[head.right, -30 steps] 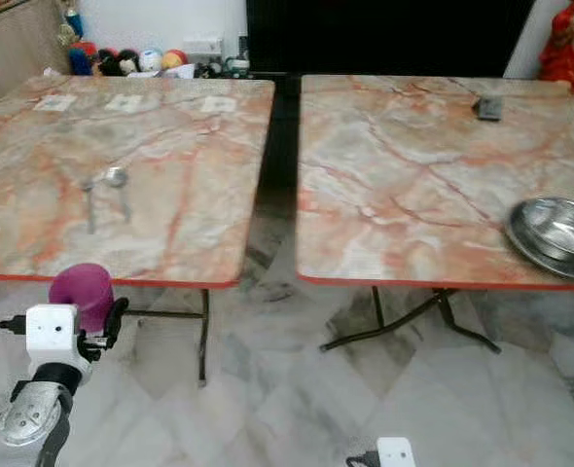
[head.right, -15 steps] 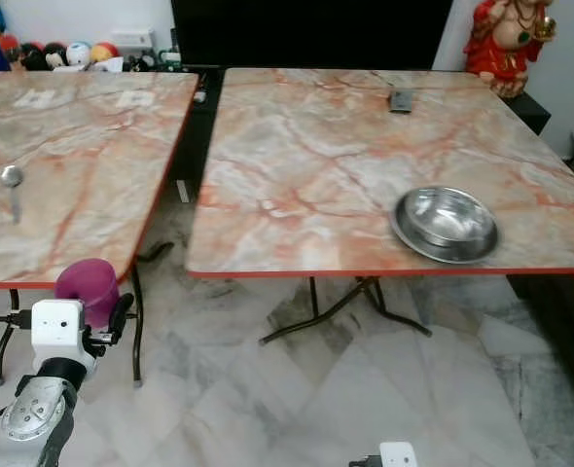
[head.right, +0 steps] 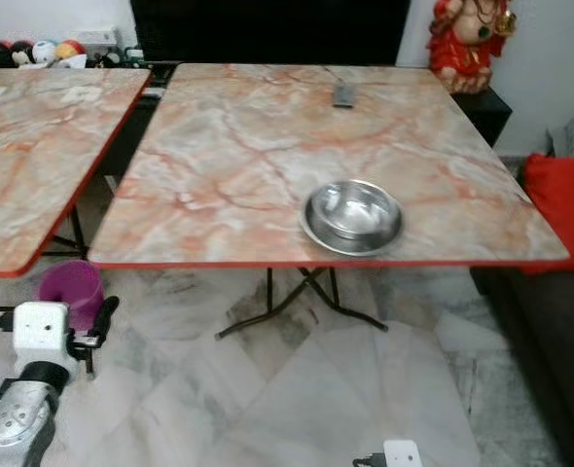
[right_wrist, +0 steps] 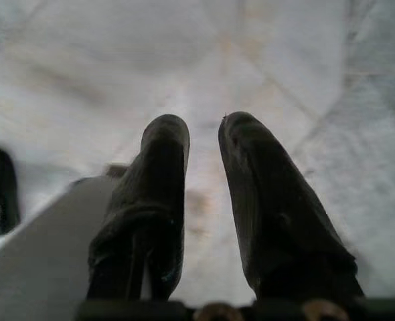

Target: Setting the table

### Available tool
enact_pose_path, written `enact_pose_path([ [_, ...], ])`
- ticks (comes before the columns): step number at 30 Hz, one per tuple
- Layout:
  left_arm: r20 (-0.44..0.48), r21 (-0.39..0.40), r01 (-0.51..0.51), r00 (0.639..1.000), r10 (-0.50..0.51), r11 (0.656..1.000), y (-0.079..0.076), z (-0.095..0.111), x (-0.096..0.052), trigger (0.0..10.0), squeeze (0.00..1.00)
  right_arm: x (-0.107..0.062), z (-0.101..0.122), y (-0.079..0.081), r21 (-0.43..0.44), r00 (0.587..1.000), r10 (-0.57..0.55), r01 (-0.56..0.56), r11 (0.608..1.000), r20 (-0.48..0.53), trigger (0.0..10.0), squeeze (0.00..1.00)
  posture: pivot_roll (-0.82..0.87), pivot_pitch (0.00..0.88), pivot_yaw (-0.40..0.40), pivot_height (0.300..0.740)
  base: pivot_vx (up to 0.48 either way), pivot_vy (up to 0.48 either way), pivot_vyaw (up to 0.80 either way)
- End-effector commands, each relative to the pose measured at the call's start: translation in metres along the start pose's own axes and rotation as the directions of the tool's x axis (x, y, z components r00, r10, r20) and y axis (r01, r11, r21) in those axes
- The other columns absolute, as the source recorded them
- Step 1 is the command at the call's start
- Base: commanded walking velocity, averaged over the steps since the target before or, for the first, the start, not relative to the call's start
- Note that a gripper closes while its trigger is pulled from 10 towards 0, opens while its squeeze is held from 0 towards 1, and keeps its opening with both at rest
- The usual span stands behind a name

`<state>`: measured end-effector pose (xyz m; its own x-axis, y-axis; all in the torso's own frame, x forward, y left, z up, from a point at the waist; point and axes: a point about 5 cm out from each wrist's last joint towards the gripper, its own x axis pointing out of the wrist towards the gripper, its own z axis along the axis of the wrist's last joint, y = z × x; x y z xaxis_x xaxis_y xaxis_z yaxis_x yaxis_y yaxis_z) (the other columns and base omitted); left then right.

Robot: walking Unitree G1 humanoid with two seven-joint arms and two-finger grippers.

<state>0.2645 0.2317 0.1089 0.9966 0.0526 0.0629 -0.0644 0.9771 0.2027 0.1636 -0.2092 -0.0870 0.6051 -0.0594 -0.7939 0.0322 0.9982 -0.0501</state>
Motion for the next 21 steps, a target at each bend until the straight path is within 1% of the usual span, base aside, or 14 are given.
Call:
enact_pose_path([
  [1,-0.005,0.027,-0.010,1.000,0.010,1.000,0.0055,0.0004,-0.0005,10.0,0.00,0.0003,-0.0010,0.0039,0.009,1.000,0.008,-0.008,1.000,-0.006,10.0,0.00,0.04,0.109,-0.030,0.740,0.000,-0.450,0.00],
  [9,-0.008,0.020,-0.004,1.000,0.004,1.000,0.0023,0.0000,-0.0010,10.0,0.00,0.0002,-0.0016,0.0045,0.010,1.000,0.010,-0.010,1.000,-0.006,10.0,0.00,0.04,0.105,-0.026,0.740,0.000,-0.424,0.00],
  [11,-0.020,0.023,-0.006,1.000,0.007,1.000,0.0037,-0.0018,-0.0002,10.0,0.00,0.0001,-0.0019,0.0044,0.008,1.000,0.009,-0.009,1.000,-0.008,10.0,0.00,0.04,0.105,-0.026,0.740,0.000,0.000,0.00],
  [21,-0.016,0.015,0.024,1.000,-0.024,1.000,0.0011,-0.0016,-0.0007,10.0,0.00,-0.0002,-0.0030,0.0046,0.005,1.000,0.013,-0.012,1.000,-0.011,10.0,0.00,0.04,0.092,-0.024,0.740,0.000,0.000,0.00],
])
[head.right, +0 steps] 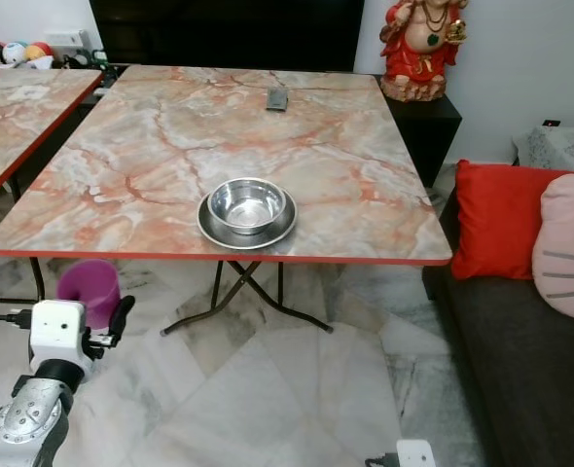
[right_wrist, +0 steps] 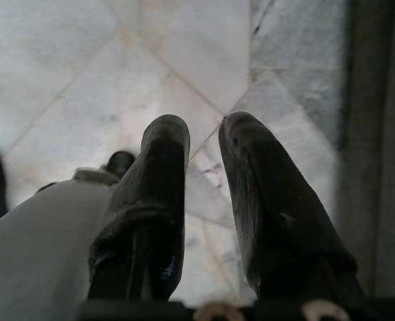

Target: Setting the table

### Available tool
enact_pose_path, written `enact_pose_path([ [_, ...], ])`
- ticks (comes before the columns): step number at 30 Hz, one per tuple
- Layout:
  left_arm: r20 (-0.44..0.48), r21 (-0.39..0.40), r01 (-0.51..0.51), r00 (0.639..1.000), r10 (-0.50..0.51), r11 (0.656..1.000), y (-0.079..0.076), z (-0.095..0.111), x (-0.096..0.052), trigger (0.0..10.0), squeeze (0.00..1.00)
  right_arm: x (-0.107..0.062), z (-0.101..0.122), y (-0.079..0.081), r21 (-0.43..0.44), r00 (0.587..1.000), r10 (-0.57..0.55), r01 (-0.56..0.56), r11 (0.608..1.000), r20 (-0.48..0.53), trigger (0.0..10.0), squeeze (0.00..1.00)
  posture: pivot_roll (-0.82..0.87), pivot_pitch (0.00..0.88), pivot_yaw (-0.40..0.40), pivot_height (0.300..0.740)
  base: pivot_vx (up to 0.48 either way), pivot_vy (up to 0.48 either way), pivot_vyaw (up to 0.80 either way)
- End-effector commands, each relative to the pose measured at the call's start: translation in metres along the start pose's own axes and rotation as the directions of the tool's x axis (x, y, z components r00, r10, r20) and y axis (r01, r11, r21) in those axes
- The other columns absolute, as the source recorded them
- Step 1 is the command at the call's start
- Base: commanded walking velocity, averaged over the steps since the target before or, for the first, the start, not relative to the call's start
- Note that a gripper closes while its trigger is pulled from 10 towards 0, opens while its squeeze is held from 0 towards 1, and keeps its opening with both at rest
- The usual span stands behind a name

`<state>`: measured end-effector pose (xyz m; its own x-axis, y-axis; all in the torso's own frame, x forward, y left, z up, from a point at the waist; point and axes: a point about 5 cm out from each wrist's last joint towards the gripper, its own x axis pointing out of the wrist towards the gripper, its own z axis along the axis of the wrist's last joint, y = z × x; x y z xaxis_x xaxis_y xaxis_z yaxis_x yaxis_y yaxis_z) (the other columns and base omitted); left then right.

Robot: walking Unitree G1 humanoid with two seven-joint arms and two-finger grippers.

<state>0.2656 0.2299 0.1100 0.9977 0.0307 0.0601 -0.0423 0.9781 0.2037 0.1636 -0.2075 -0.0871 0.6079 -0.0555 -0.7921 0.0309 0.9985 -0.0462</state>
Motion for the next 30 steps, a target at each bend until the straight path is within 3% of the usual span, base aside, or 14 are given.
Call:
enact_pose_path([
  [1,-0.021,0.007,0.011,1.000,-0.011,1.000,0.0013,-0.0032,-0.0019,10.0,0.00,-0.0003,-0.0033,0.0028,0.003,1.000,0.009,-0.009,1.000,-0.015,10.0,0.00,0.04,0.089,-0.024,0.740,0.000,0.000,0.00],
  [9,-0.007,-0.005,0.037,0.999,-0.037,0.999,-0.0022,-0.0009,-0.0009,10.0,0.00,-0.0005,-0.0036,0.0028,-0.001,1.000,0.011,-0.011,1.000,-0.015,10.0,0.00,0.04,0.082,-0.022,0.740,0.061,0.000,0.00],
  [30,0.005,-0.012,0.059,0.998,-0.059,0.998,-0.0064,0.0013,-0.0001,10.0,0.00,-0.0002,-0.0033,0.0037,-0.002,1.000,0.015,-0.015,1.000,-0.016,10.0,0.00,0.04,0.086,-0.023,0.740,0.329,0.000,0.00],
])
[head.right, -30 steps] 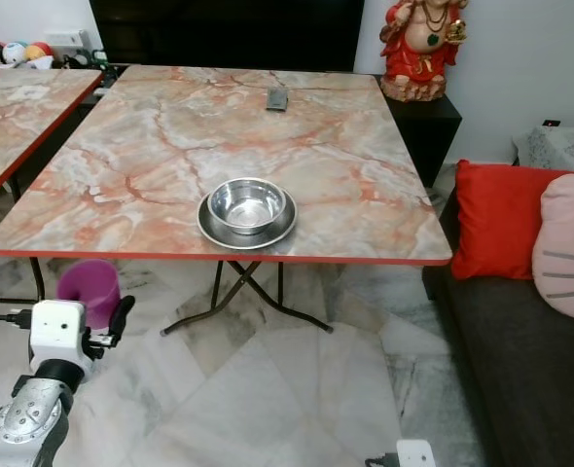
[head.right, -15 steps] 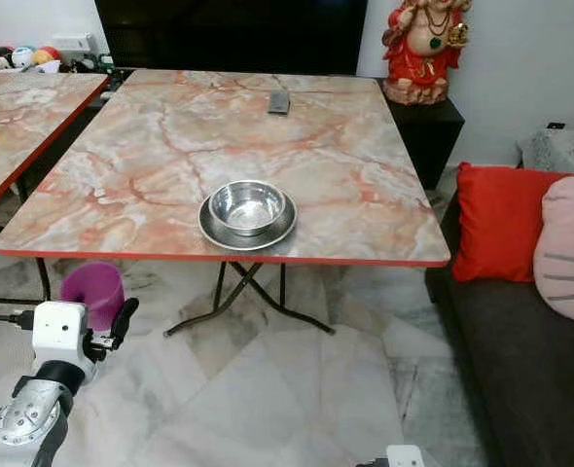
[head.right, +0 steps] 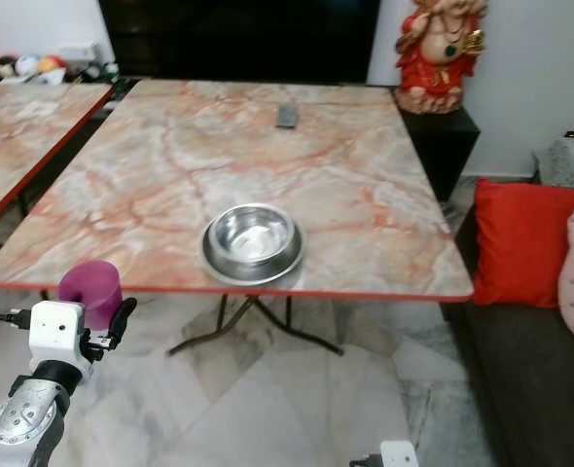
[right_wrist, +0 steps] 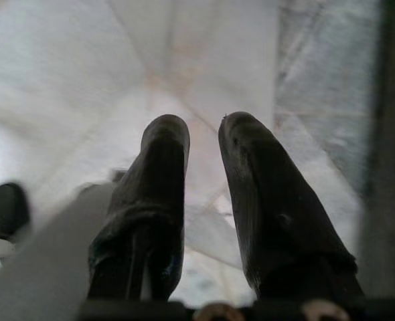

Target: Setting the table

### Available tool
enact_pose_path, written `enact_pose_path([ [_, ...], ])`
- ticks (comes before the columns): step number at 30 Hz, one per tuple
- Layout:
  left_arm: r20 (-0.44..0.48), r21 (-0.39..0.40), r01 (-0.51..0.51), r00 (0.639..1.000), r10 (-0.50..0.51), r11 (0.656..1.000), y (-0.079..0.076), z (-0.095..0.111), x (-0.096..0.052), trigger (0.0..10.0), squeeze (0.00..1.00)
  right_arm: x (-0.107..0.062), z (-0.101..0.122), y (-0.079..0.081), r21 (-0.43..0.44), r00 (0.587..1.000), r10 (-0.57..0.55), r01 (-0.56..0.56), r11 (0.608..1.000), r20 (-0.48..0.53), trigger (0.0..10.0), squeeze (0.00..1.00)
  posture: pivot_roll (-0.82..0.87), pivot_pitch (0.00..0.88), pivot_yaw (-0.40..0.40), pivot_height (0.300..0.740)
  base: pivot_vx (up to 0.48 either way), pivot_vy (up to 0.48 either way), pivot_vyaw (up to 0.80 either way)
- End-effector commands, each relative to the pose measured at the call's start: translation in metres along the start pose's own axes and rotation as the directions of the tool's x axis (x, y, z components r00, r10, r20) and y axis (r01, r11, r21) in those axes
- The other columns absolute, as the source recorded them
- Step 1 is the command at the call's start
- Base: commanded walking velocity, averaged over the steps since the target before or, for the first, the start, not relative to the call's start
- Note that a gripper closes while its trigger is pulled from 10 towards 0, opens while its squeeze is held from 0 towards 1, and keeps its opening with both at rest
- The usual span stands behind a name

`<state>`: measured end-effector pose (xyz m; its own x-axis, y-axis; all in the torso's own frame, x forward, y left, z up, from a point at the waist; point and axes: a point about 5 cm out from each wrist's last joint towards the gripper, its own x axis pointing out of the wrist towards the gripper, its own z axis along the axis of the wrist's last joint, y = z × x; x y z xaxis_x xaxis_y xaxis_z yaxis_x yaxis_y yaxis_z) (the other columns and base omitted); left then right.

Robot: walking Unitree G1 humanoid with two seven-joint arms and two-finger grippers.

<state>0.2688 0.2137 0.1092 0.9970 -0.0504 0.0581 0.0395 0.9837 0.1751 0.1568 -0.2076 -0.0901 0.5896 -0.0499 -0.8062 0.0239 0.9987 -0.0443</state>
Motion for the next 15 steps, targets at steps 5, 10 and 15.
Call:
enact_pose_path([
  [5,-0.006,0.020,-0.032,0.999,0.032,0.999,0.0105,0.0000,-0.0036,10.0,0.00,0.0017,0.0045,0.0037,0.002,1.000,0.009,-0.009,1.000,0.007,10.0,0.00,0.05,0.088,-0.025,0.740,0.336,0.000,0.00],
  [10,0.003,0.019,-0.039,0.999,0.039,0.999,0.0119,0.0032,-0.0021,10.0,0.00,0.0018,0.0048,0.0037,0.000,1.000,0.010,-0.010,1.000,0.007,10.0,0.00,0.05,0.094,-0.026,0.740,0.337,0.000,0.00],
  [15,0.012,0.019,-0.040,0.999,0.040,0.999,0.0130,0.0061,0.0003,10.0,0.00,0.0018,0.0050,0.0037,0.000,1.000,0.011,-0.011,1.000,0.007,10.0,0.00,0.05,0.094,-0.026,0.740,0.333,0.000,0.00],
])
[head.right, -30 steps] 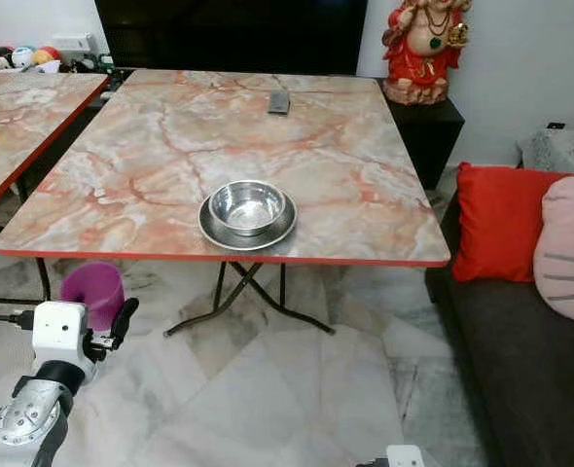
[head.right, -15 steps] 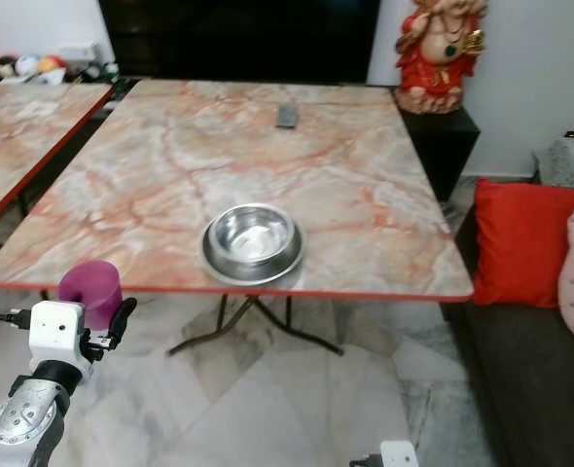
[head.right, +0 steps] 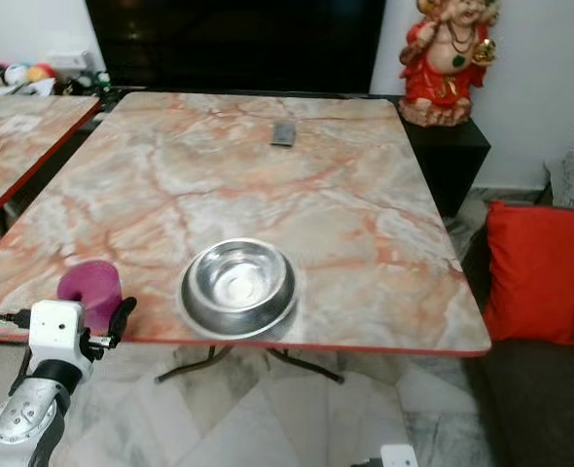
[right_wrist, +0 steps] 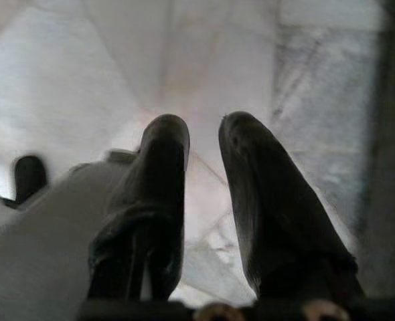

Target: Setting the table

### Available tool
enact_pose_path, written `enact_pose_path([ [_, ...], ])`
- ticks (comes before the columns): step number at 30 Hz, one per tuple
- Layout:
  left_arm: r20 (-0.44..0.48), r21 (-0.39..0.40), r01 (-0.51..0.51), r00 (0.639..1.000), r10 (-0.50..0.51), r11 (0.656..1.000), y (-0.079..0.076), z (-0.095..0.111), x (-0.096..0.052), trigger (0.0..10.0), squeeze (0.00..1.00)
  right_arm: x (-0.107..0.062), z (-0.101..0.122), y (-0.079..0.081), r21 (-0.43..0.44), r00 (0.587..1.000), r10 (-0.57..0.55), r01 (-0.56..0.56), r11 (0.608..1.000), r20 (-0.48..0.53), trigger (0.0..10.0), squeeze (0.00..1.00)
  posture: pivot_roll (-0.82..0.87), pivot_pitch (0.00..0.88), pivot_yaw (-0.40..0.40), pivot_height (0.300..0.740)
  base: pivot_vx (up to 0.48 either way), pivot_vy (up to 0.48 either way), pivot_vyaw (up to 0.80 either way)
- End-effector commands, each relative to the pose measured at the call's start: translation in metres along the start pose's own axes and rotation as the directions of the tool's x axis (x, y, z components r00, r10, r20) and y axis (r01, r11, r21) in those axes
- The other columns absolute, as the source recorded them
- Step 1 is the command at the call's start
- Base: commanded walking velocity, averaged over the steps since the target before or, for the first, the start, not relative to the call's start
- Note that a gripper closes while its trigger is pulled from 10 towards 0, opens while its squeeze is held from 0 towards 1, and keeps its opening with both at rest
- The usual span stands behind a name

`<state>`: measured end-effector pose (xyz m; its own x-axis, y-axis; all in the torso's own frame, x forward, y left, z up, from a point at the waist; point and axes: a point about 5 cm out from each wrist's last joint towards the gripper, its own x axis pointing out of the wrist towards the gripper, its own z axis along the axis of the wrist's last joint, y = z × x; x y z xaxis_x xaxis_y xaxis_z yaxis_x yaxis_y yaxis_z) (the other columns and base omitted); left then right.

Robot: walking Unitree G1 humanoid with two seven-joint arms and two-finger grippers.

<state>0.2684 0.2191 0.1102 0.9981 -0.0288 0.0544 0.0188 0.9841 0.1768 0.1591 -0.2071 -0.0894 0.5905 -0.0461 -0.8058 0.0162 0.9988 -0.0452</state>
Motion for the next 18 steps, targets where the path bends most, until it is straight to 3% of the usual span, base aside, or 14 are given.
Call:
enact_pose_path([
  [1,0.021,0.016,-0.020,1.000,0.020,1.000,0.008,0.007,0.002,10.0,0.00,0.001,0.003,0.003,0.007,1.000,0.007,-0.007,1.000,0.006,10.0,0.00,0.05,0.094,-0.026,0.740,0.319,0.000,0.00],
  [10,0.117,-0.015,0.025,0.993,-0.023,1.000,0.004,0.032,0.015,10.0,0.00,0.001,0.003,0.003,0.004,1.000,0.008,-0.008,1.000,0.005,10.0,0.00,0.05,0.100,-0.031,0.740,0.061,0.000,0.00],
  [18,0.097,-0.077,0.058,0.994,-0.050,0.995,0.003,0.034,0.026,10.0,0.00,0.002,0.005,0.004,0.005,1.000,0.010,-0.010,1.000,0.008,10.0,0.00,0.04,0.101,-0.026,0.740,0.000,0.000,0.00],
])
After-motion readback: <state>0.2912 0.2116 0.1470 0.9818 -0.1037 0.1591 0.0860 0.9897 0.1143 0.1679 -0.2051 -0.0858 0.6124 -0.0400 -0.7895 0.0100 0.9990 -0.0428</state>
